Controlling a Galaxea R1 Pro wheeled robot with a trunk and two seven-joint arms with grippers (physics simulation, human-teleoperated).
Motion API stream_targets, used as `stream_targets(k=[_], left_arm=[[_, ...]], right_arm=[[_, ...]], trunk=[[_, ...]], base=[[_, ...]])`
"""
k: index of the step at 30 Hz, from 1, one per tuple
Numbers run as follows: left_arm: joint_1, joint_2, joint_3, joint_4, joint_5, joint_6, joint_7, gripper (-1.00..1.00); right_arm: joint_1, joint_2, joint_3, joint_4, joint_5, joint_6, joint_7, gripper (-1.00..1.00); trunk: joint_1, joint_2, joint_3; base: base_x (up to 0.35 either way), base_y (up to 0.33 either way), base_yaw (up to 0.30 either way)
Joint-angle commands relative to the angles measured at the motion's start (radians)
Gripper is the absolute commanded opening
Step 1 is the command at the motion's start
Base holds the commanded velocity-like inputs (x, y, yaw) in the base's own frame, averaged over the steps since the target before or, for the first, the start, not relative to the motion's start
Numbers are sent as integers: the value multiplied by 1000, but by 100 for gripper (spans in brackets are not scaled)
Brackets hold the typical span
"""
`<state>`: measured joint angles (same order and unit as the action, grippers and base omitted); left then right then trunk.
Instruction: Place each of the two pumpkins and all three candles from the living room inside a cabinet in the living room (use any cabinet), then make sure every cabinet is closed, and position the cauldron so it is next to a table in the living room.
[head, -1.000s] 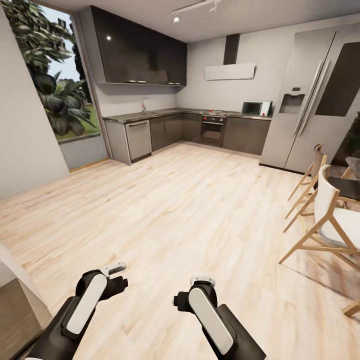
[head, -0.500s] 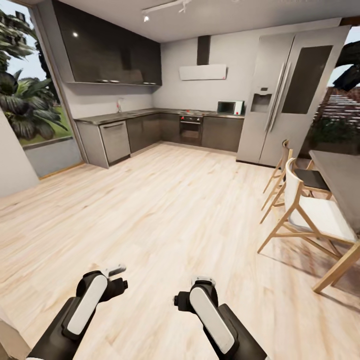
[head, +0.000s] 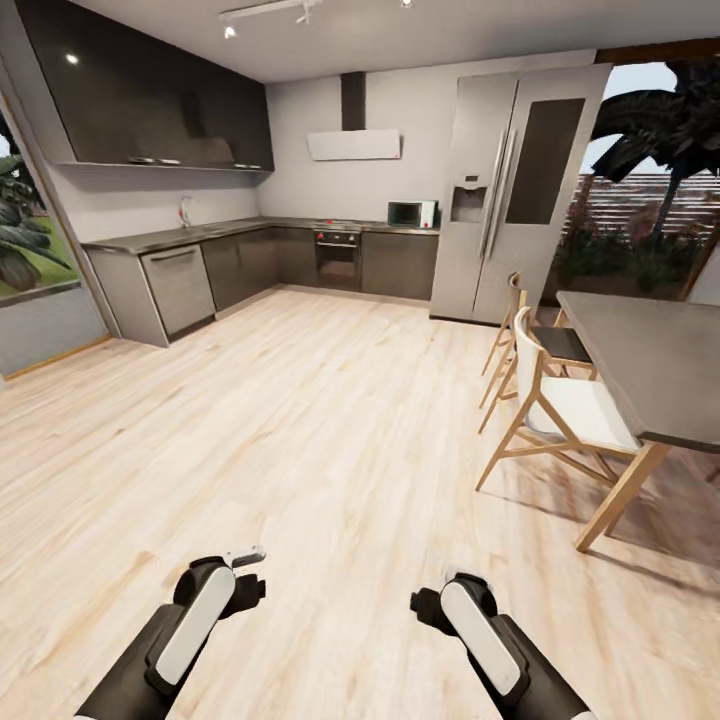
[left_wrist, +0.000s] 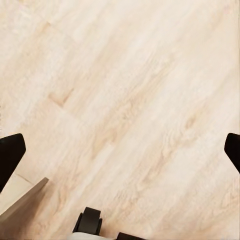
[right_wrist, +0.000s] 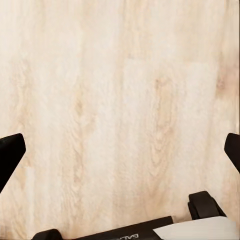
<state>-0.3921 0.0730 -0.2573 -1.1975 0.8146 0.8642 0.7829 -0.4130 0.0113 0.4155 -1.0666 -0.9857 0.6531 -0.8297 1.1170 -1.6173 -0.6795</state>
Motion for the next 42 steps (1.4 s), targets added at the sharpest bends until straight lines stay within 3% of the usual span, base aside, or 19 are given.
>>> stream_targets(k=[1, 7, 9, 11, 13, 18, 23, 36, 42], left_arm=[[-1, 1, -18, 14, 6, -19, 10, 100], [-2, 1, -46, 157, 0, -153, 1, 100], [-2, 1, -52, 247, 0, -250, -3, 100], [-3, 1, -93, 330, 0, -356, -11, 100], [-3, 2, -142, 357, -2, -396, -27, 100], [-3, 2, -186, 468, -2, -544, -106, 100], [-3, 7, -189, 500, 4, -590, -135, 100], [1, 4, -195, 504, 1, -637, -139, 100], [1, 3, -197, 515, 3, -647, -139, 100]], right_arm=[[-1, -1, 1, 23, -5, -30, -7, 100], [-1, -1, 5, 153, 3, -176, 9, 100], [-1, -2, 6, 198, 1, -224, 36, 100], [-1, -2, 6, 247, -2, -258, 95, 100], [-1, -2, 6, 269, -2, -280, 121, 100], [-1, -2, 6, 307, -4, -347, 130, 100], [-1, -2, 5, 357, -4, -398, 135, 100], [-1, -2, 5, 420, -12, -497, 139, 100], [-1, -1, 3, 448, -13, -501, 192, 100]], trunk=[[0, -1, -1], [0, -1, -3], [0, -1, -5], [0, -1, -7], [0, -1, -9], [0, -1, -14], [0, -1, -20], [0, -1, -39], [0, -1, -49]], base=[[0, 0, -280], [0, 0, -273], [0, 0, -243], [0, 0, -230], [0, 0, -225], [0, 0, -222], [0, 0, -213], [0, 0, -96], [0, 0, -1]])
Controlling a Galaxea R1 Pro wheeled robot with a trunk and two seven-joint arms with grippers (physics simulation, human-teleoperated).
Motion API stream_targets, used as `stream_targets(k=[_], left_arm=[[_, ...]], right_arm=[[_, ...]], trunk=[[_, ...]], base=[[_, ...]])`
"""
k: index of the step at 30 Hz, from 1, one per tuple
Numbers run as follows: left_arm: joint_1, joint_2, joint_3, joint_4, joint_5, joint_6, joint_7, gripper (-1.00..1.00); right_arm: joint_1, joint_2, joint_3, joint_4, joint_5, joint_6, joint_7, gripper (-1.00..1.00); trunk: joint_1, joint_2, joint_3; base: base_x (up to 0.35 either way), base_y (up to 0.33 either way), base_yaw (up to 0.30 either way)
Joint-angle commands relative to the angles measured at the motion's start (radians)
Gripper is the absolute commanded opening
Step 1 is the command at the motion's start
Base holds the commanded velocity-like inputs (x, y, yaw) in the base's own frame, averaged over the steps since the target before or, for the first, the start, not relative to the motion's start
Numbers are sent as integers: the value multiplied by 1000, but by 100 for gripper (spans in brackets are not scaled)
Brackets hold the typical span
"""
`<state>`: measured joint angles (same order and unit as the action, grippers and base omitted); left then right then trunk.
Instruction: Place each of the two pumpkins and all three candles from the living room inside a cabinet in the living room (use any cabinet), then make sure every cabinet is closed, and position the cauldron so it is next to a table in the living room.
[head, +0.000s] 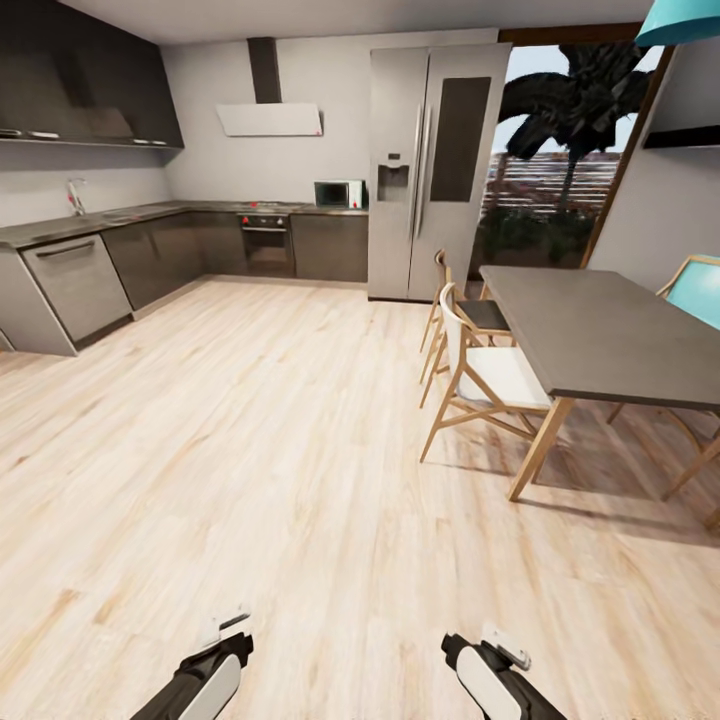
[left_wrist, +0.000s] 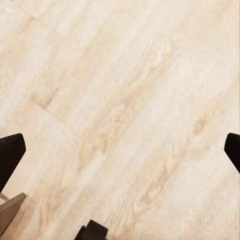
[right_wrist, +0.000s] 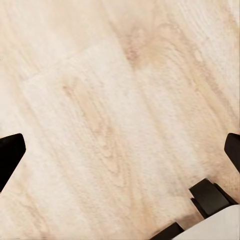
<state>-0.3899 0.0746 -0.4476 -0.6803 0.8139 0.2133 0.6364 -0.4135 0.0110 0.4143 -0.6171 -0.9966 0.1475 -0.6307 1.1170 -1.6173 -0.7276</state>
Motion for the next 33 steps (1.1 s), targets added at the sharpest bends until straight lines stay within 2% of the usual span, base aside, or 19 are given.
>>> stream_targets(k=[1, 12, 20, 25, 33], left_arm=[[-1, 1, -6, 0, 4, 4, 8, 100], [0, -1, -10, 2, 5, 3, 8, 100], [0, -1, -10, 9, 5, 3, 8, 100], [0, -1, -10, 10, 5, 2, 8, 100], [0, -1, -10, 10, 5, 3, 8, 100]], right_arm=[[-1, -1, 3, 0, -2, 5, -2, 100], [-1, -1, 4, 10, -2, -19, 7, 100], [-1, 0, 2, 34, -3, -23, 9, 100], [-1, 0, 3, 36, -4, -59, 6, 100], [-1, 0, 2, 36, -5, -70, 2, 100]], trunk=[[0, -1, -3], [0, -1, -9], [0, -1, -9], [0, -1, -9], [0, -1, -9]], base=[[0, 0, 0], [0, 0, -24], [0, 0, -259], [0, 0, -284], [0, 0, -285]])
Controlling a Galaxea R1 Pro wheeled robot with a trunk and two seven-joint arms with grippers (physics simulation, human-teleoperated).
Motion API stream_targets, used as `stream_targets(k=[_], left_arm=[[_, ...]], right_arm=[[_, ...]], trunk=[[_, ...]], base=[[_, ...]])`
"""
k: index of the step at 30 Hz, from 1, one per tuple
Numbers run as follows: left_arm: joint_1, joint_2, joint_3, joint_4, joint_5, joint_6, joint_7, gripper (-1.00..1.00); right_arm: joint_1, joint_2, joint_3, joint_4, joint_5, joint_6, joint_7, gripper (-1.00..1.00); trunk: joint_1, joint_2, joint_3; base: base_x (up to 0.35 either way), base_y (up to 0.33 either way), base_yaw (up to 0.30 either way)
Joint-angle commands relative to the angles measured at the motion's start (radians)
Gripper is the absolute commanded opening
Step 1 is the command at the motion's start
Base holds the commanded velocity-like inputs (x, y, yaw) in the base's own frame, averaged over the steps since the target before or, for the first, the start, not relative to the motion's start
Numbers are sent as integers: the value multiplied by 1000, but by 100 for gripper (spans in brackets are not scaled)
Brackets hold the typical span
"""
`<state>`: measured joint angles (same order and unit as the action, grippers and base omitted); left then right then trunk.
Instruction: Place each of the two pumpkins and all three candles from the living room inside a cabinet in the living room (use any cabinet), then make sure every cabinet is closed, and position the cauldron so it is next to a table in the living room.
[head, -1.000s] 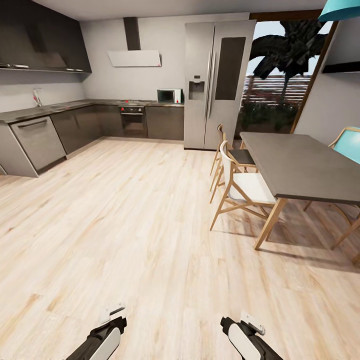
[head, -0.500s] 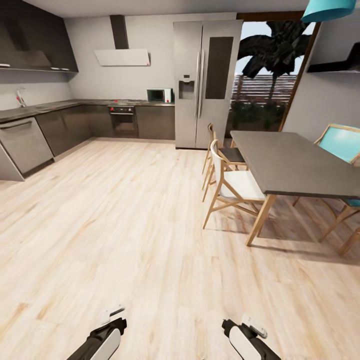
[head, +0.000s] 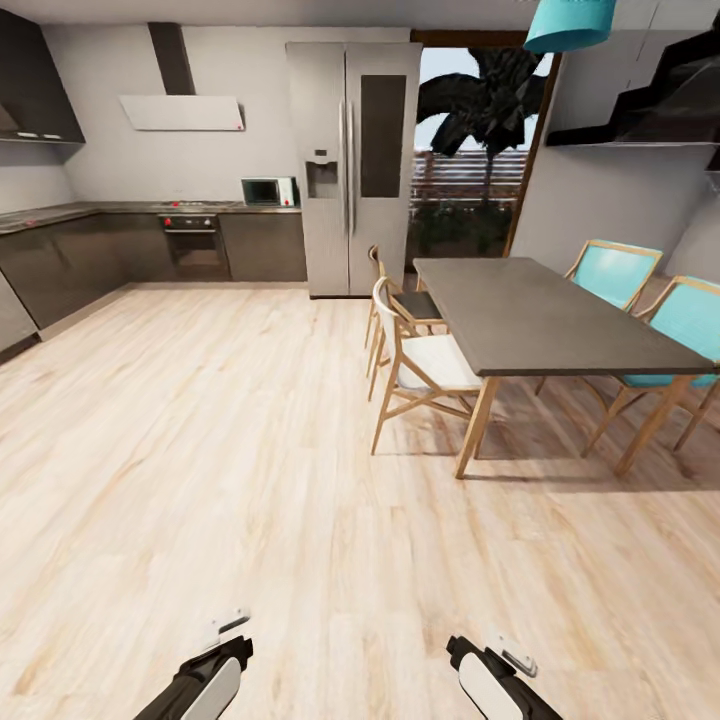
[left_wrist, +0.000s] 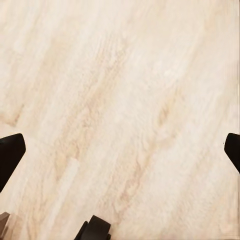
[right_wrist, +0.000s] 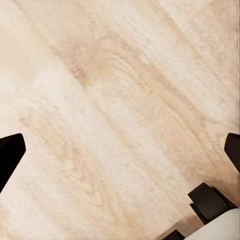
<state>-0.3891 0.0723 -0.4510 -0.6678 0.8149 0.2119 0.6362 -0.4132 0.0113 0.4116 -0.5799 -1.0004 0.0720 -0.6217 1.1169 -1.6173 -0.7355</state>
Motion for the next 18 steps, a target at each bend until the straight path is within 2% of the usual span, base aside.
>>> stream_targets(k=[1, 18], left_arm=[[-1, 2, -6, -3, 4, 4, 8, 100], [-1, 1, -6, -1, 6, 4, 8, 100]], right_arm=[[-1, -1, 4, -1, -1, 5, -8, 100], [-1, -1, 4, 9, -1, 3, -3, 100]], trunk=[[0, -1, -1], [0, -1, -1]], base=[[0, 0, -285], [0, 0, -285]])
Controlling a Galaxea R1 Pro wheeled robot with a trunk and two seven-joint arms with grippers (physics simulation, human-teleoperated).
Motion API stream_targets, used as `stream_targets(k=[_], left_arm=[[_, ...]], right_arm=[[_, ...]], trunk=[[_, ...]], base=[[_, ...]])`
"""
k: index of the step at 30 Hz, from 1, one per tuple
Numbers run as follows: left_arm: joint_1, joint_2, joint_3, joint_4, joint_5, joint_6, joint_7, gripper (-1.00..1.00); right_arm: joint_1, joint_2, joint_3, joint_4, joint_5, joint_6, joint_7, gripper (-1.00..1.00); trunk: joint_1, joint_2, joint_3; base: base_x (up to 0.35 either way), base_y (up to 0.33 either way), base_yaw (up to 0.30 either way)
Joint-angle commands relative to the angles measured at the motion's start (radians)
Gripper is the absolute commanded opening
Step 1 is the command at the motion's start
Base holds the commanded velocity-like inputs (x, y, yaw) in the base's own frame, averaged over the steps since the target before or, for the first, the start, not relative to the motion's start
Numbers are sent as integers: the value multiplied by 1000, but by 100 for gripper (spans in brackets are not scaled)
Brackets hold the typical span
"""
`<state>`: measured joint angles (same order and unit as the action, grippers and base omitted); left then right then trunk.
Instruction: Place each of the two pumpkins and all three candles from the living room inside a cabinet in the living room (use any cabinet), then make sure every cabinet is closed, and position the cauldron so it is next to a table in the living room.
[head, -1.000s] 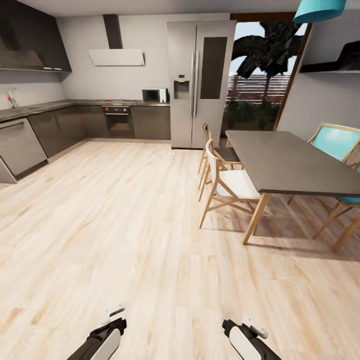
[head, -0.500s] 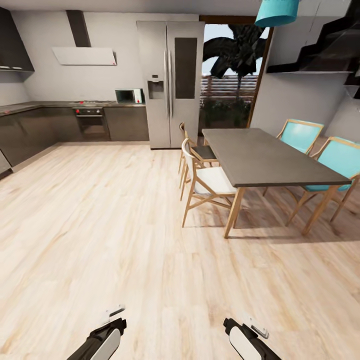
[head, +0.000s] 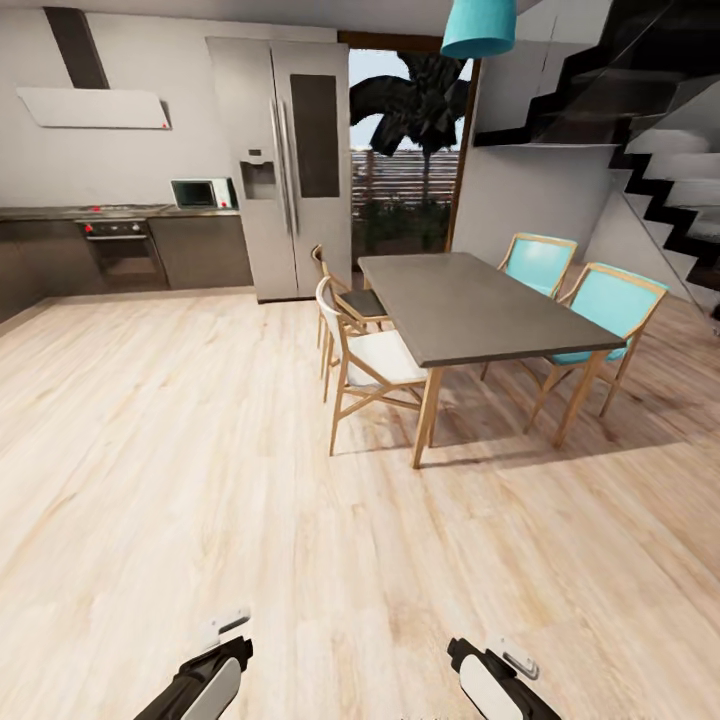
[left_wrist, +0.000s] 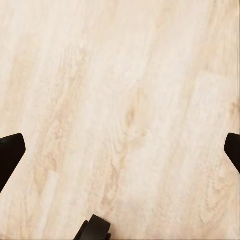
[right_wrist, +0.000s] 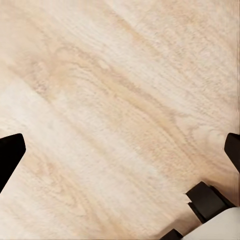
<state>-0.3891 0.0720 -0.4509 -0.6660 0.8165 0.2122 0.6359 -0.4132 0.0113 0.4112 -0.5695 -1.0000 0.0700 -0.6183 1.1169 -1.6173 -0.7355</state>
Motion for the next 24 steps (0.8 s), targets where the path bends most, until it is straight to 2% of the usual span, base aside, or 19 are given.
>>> stream_targets(k=[1, 24], left_arm=[[-1, 2, -6, 1, 4, 4, 8, 100], [-1, 2, -8, 8, 4, 3, 7, 100]], right_arm=[[-1, -1, 4, -1, -1, 6, -7, 100], [-1, -1, 4, 10, -3, -14, -9, 100]], trunk=[[0, -1, -1], [0, -1, -1]], base=[[0, 0, -285], [0, 0, -285]])
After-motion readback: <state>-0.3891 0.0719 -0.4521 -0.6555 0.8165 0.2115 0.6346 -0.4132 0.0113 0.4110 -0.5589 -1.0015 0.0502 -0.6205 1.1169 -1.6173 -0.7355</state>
